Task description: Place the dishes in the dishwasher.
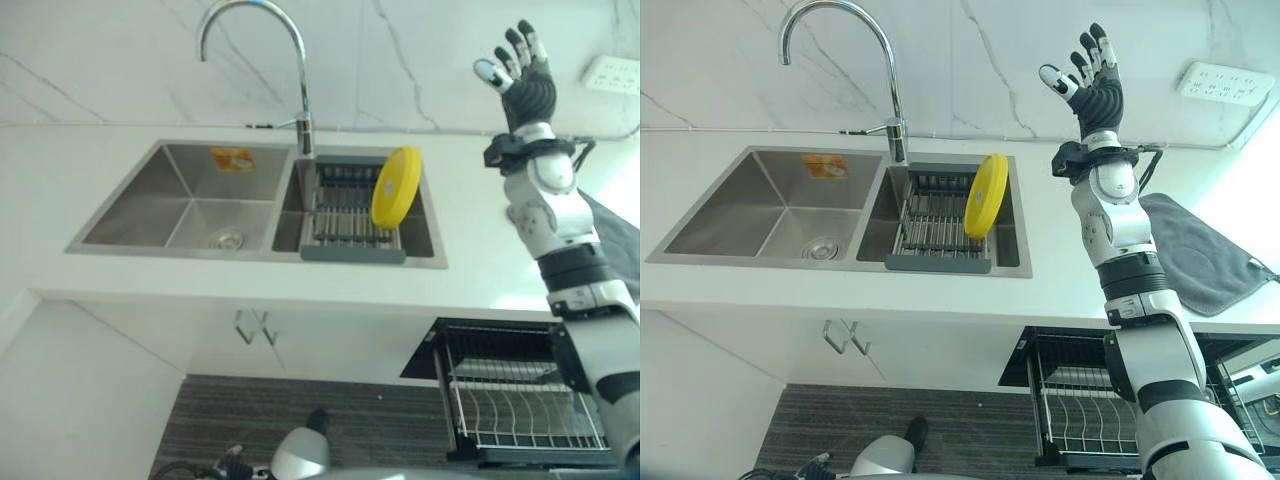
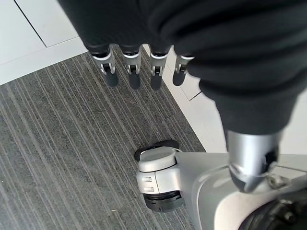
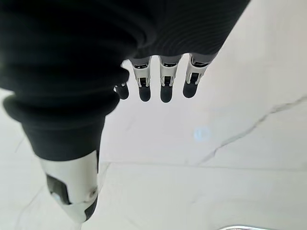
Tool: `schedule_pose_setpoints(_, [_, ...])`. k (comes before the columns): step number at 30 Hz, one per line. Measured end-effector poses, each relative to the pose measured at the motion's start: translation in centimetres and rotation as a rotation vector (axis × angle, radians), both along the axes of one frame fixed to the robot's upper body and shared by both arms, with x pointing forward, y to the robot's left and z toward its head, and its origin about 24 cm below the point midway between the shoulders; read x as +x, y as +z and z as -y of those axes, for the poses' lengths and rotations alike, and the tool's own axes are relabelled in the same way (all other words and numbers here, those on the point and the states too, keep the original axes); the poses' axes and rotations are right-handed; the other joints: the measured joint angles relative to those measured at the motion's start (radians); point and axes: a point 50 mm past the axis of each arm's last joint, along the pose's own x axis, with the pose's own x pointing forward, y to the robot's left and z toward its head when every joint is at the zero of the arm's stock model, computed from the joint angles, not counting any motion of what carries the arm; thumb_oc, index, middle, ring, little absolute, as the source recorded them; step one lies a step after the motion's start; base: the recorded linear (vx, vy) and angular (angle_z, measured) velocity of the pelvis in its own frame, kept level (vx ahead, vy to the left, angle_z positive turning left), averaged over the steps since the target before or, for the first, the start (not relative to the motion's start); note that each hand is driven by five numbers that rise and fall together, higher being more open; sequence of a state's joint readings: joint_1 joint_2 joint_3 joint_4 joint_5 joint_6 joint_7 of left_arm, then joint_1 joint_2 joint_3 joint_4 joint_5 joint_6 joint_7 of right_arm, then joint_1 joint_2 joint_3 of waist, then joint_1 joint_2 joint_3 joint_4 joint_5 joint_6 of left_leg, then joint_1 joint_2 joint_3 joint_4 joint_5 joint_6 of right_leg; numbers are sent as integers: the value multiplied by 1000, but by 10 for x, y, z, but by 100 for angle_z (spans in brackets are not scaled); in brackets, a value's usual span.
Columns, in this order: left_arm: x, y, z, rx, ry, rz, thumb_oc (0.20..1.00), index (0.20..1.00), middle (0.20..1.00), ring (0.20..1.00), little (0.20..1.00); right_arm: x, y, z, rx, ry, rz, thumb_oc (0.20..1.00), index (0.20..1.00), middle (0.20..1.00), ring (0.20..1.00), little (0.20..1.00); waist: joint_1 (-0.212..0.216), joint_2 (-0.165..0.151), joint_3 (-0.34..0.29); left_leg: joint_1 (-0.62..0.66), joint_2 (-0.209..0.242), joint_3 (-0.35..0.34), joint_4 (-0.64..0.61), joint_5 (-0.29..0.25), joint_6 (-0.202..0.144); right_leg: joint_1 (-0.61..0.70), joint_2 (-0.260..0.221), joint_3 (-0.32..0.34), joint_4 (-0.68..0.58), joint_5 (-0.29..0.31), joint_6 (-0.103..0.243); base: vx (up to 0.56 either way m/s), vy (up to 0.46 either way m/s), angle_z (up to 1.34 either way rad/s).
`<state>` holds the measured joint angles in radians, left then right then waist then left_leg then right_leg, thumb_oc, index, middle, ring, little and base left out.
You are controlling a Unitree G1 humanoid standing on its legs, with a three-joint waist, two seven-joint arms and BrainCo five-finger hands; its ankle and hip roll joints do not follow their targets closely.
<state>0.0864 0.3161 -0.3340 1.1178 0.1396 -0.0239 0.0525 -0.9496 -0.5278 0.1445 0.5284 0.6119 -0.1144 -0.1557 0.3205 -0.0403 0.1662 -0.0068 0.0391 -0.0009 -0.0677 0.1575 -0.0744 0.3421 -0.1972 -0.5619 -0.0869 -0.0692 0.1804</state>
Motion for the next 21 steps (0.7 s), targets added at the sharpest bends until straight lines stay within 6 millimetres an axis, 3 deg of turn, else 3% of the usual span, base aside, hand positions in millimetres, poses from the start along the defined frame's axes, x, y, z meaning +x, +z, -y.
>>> schedule_pose_setpoints(3, [-2, 0, 0, -1, -1, 2, 1000, 1000, 1000, 1000, 1000, 4, -11, 4, 0, -13, -60, 1000, 1000, 1000, 1000, 1000, 0, 2, 1, -5, -1, -4, 0, 0, 0, -4, 0, -3, 0, -10, -13, 83, 6, 4])
schedule_pose_setpoints(11, [-3, 1, 1, -9, -25, 4, 1000, 1000, 1000, 1000, 1000, 10, -30, 4, 15, -14, -137, 1000, 1000, 1000, 1000, 1000, 1, 14, 7, -12, -7, -14, 0, 0, 1, -10, -3, -7, 0, -7, -8, 65, 18, 2])
schedule_pose_setpoints(21, [16, 8, 5, -43, -60, 81, 1000, 1000, 1000, 1000, 1000, 12, -43, 9, 8, -9, -188, 1000, 1000, 1000, 1000, 1000, 1, 72, 55, -28, -9, -20, 1, 1, 1, -26, -4, -6, 3, -3, -1, 24, 14, 0])
